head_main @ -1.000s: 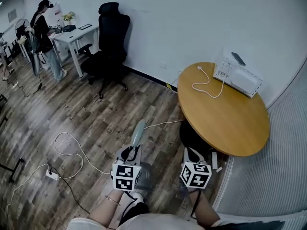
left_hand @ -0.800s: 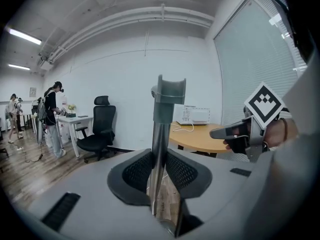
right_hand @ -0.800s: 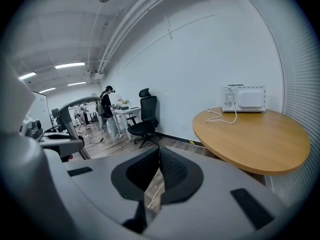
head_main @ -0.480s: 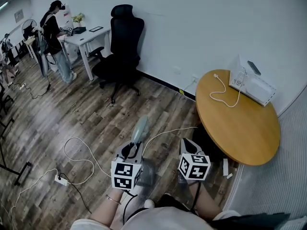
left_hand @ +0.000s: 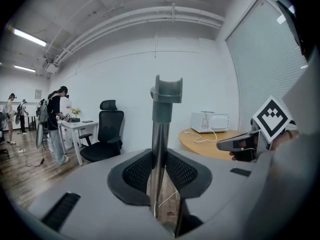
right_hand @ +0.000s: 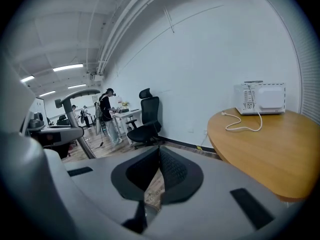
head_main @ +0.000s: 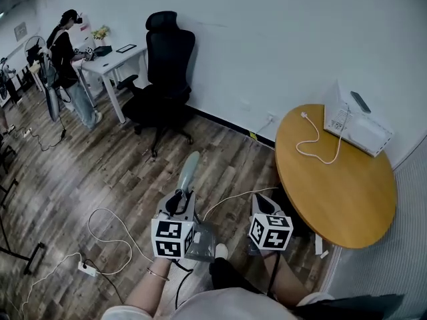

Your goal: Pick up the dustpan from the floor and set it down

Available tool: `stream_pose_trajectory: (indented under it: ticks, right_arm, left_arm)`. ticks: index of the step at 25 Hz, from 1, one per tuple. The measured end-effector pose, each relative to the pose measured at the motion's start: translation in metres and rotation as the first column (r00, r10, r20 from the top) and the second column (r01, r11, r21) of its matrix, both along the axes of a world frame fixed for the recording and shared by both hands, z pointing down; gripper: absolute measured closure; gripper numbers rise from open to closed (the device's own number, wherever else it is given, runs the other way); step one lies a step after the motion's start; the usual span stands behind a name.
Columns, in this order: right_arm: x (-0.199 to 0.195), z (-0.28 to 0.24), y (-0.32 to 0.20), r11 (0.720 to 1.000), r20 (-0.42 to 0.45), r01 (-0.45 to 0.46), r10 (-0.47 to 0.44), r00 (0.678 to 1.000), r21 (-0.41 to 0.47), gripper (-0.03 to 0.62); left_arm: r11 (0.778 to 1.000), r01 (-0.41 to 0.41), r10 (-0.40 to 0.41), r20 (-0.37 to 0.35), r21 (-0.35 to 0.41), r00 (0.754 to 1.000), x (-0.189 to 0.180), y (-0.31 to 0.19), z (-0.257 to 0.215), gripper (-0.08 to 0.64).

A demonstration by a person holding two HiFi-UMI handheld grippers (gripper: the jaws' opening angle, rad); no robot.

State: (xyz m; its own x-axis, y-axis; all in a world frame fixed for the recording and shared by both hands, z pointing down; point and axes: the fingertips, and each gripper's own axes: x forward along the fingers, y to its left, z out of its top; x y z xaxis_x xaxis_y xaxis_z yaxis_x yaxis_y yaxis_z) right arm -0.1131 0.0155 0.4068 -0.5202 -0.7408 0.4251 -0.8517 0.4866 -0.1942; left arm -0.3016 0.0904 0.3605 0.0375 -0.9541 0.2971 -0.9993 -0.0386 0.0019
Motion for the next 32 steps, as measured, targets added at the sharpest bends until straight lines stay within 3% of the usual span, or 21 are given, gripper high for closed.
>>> stream_pose_trajectory:
  ticks: [7,20,26,32]
  right_arm:
    - [-0.017,0.005,-0.087,0.999,0.005,-0.015,0.015,1.000,-0.030,0.560]
    - [-0.017,0.008,-0.205,0.994,0.006,-0.098,0.098,0.995,-0.050,0.560]
    - [-0.021,0.013,-0.251,0.985,-0.016,-0.163,0.162,0.987,-0.057,0.560]
    - [-0.047,0.013,-0.310,0.960,0.019,-0.262,0.265,0.964,-0.096,0.560]
  left_arm:
    - [0.998,-0.046,0.047,0.025,-0.052,0.999,-0.007,-0.085,0.023,0.463]
    - [0.992,-0.119,0.119,0.011,0.039,0.993,-0.024,-0.241,-0.008,0.463]
    - [0.986,-0.163,0.163,-0.009,-0.030,0.987,-0.037,-0.313,0.014,0.463]
    - [0.958,-0.282,0.280,-0.035,-0.052,0.959,-0.055,-0.382,0.028,0.463]
